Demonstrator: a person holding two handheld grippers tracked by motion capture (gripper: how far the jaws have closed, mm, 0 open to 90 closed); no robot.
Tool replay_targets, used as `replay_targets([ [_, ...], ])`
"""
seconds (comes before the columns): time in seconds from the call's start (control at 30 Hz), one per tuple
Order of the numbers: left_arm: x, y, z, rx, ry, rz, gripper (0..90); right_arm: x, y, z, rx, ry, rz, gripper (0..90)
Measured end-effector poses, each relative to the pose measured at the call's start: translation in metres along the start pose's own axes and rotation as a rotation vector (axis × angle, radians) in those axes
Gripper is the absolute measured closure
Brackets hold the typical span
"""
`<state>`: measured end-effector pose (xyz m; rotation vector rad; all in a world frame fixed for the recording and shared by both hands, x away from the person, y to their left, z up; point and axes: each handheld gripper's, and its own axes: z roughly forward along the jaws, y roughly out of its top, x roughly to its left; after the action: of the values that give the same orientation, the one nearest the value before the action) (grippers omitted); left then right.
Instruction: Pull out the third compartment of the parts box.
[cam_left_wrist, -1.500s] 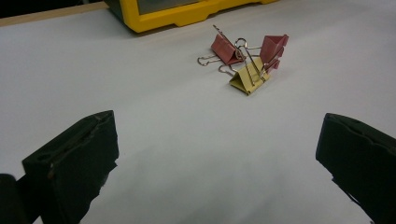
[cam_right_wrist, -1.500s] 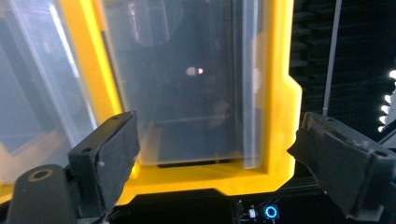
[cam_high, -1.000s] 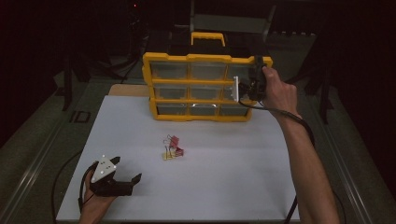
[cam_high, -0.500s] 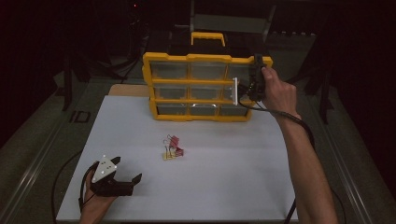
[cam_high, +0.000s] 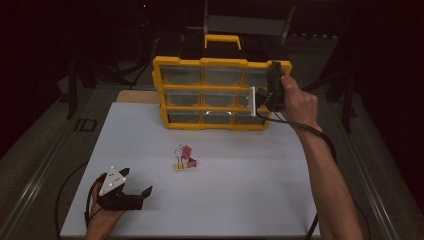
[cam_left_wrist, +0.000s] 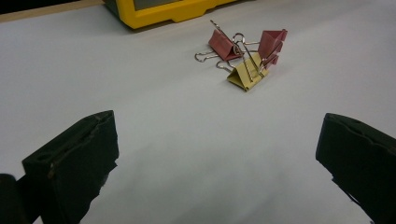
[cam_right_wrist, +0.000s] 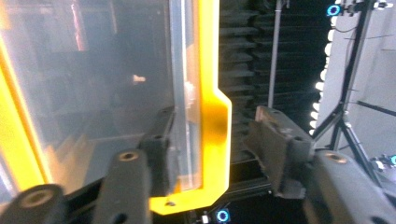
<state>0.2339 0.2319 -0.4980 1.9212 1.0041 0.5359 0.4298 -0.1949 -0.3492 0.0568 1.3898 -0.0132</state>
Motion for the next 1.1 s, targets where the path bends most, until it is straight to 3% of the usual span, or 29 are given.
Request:
replay_targets([
  [0.5, -0.001, 0.000, 0.001, 0.008, 0.000, 0.005, 0.2, -0.009, 0.002, -0.012, 0.012, 0.125, -0.051, 77.7],
  [0.73, 0.000, 0.000, 0.000, 0.006, 0.005, 0.006, 0.2, -0.011, 0.004, -0.013, 0.023, 0.150, -0.060, 79.3],
  [1.1, -0.001, 0.000, 0.000, 0.004, 0.006, 0.006, 0.2, -0.010, 0.004, -0.018, 0.023, 0.149, -0.070, 79.6],
])
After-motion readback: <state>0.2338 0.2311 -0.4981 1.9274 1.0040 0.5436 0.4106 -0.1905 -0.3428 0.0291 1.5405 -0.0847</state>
